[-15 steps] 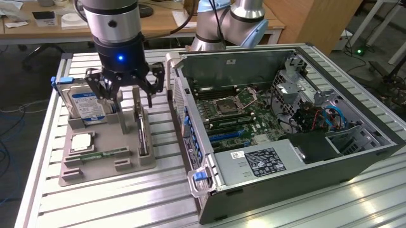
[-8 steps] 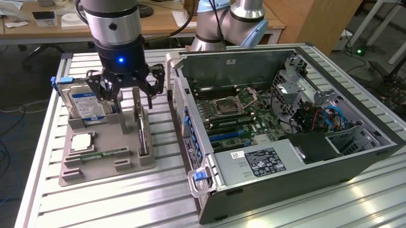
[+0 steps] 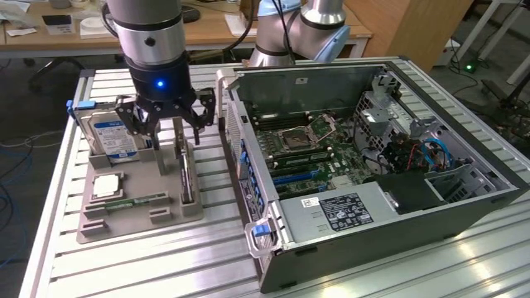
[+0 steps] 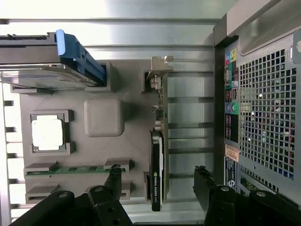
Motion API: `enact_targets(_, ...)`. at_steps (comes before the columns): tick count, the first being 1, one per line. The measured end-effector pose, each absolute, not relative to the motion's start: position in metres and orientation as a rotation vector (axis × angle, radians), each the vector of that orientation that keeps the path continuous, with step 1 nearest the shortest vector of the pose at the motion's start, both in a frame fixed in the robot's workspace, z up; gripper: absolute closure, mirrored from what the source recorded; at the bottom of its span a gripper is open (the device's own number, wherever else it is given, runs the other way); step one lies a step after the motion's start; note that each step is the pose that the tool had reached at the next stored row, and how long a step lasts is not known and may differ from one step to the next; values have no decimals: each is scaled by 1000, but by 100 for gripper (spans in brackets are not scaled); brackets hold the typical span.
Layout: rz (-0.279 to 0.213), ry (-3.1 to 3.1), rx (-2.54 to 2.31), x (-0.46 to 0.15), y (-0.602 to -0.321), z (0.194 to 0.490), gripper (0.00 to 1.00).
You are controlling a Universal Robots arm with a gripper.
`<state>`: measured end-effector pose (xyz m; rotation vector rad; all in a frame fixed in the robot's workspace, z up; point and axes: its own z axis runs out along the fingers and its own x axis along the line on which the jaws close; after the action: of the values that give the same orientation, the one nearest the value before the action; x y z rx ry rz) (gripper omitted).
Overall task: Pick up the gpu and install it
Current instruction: 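Pick up the gpu and move the gpu toward the slot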
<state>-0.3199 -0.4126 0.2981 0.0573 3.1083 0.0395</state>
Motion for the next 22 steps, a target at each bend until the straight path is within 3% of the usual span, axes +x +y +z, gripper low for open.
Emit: enact_targets(22,39,3113,58,-310,-413,271,27)
